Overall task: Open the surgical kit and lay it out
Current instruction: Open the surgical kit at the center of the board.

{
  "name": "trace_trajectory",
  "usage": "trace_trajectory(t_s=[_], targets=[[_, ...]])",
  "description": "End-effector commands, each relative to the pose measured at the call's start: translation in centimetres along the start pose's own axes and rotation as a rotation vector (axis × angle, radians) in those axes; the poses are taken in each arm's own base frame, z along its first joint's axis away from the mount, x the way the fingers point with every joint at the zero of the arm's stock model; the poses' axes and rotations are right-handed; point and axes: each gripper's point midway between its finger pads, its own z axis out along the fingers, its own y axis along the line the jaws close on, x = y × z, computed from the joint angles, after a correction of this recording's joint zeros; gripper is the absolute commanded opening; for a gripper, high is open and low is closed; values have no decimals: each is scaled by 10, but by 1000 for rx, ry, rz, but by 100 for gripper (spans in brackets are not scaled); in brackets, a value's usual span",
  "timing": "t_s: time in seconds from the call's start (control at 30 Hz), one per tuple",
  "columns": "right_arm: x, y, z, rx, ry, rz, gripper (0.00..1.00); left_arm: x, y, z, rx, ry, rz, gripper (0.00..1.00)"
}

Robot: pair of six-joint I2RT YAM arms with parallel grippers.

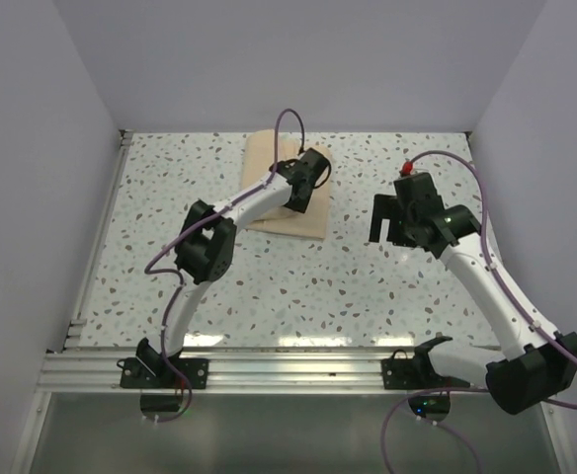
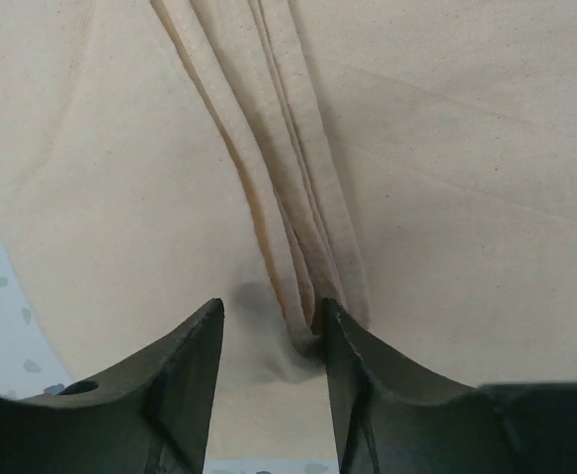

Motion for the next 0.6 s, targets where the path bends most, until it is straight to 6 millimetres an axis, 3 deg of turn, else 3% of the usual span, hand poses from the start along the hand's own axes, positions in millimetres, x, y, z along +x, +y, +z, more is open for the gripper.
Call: trace_trajectory(t_s=[0.0,0.03,0.1,0.2,0.27,0.3,0.33,0.37,0.4,0.43,0.5,0.53,0.57], targets=[[-12,3,-6,1,-17,21,98,1,-4,4,20,0,35,46],[-12,4,-4,-1,-14,22,98,2,-6,5,29,3,32,25],[-14,7,-1,-1,-10,24,98,-1,-6,3,33,1,28,4],[-26,12,2,-2,-22,17,98,-24,6,-15,41,-52,-27,0],[-33,21,6,-28,-15,2,97,-42,34,-26,18,-90,-110,0],[-43,28,8,-43,-18,-11,96,-54,53,-43,8,-126,-163,0],[-48,34,10,-58,-17,-20,96,-59,89,-42,-28,-130,-238,0],[-54,42,11,-83,-14,-26,96,-62,110,-46,-44,-140,-308,0],[-70,51,5,-108,-44,-31,96,-60,135,-57,-58,-156,-364,0],[-71,62,16,-111,-19,-51,96,-56,177,-54,-102,-152,-443,0],[-92,82,13,-148,-49,-71,95,-32,215,-56,-138,-131,-549,0],[-89,99,25,-154,-21,-108,95,-18,242,-51,-156,-110,-612,10],[-89,109,29,-157,-8,-133,95,-10,254,-55,-160,-107,-656,50]])
